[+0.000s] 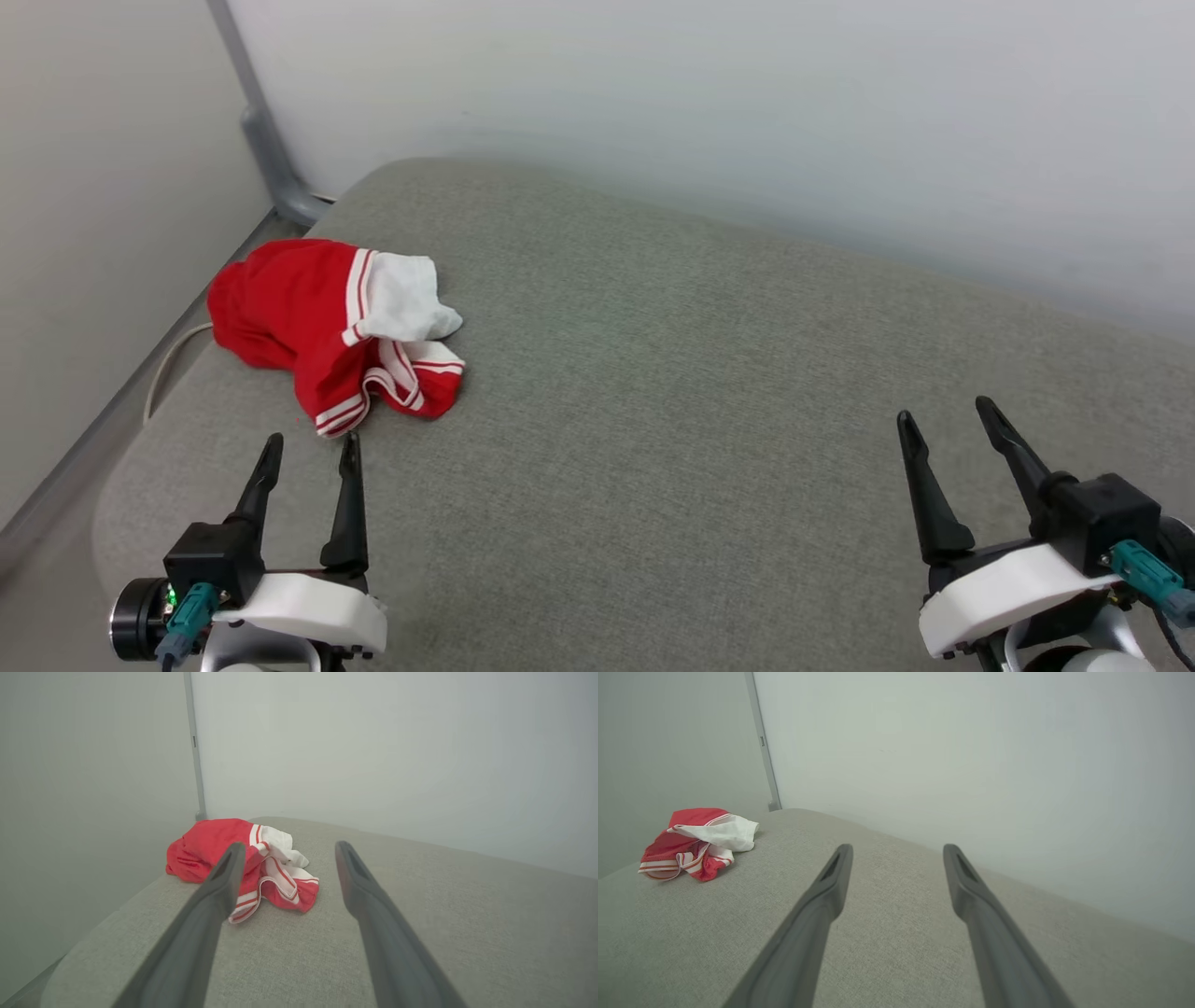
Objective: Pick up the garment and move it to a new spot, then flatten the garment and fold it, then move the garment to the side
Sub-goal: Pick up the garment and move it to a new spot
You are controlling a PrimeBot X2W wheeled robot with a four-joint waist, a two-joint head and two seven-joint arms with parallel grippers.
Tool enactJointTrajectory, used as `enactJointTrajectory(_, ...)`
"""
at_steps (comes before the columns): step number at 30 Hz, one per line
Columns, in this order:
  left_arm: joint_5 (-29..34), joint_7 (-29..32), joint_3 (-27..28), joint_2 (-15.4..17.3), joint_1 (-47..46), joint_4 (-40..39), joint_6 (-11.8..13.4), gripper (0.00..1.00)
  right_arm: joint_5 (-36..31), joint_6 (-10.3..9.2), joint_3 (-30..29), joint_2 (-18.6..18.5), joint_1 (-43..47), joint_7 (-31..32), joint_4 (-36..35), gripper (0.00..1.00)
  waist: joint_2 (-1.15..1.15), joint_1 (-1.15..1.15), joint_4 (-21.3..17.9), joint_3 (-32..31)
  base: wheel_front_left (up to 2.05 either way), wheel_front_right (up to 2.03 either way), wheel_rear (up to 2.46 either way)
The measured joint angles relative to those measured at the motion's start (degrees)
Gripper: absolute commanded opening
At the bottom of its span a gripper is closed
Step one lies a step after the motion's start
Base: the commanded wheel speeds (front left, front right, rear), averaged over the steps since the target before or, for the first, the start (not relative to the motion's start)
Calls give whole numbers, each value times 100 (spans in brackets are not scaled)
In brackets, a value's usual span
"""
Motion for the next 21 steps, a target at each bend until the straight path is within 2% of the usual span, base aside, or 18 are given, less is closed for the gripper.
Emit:
enactJointTrajectory(10, -3, 0, 125, 34, 3, 10, -5, 100, 51, 0, 153, -26, -85, -32, 70, 100, 0, 0, 543, -8, 0, 0, 0)
enactJointTrajectory(21, -9, 0, 169, 26, 3, 38, -10, 100, 75, 0, 186, -52, -128, -66, 141, 100, 0, 0, 605, 20, 0, 0, 0)
